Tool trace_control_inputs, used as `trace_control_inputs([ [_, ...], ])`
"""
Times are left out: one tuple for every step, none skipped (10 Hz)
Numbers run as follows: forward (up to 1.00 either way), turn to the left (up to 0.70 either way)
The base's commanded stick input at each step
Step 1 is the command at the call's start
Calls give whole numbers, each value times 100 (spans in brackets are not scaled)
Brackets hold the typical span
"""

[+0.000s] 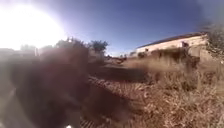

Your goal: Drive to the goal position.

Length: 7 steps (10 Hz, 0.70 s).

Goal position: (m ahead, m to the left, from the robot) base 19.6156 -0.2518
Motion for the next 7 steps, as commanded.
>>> trace_control_inputs([
  [50,0],
  [50,0],
  [50,0],
  [50,0],
  [50,0],
  [50,0],
  [50,-17],
])
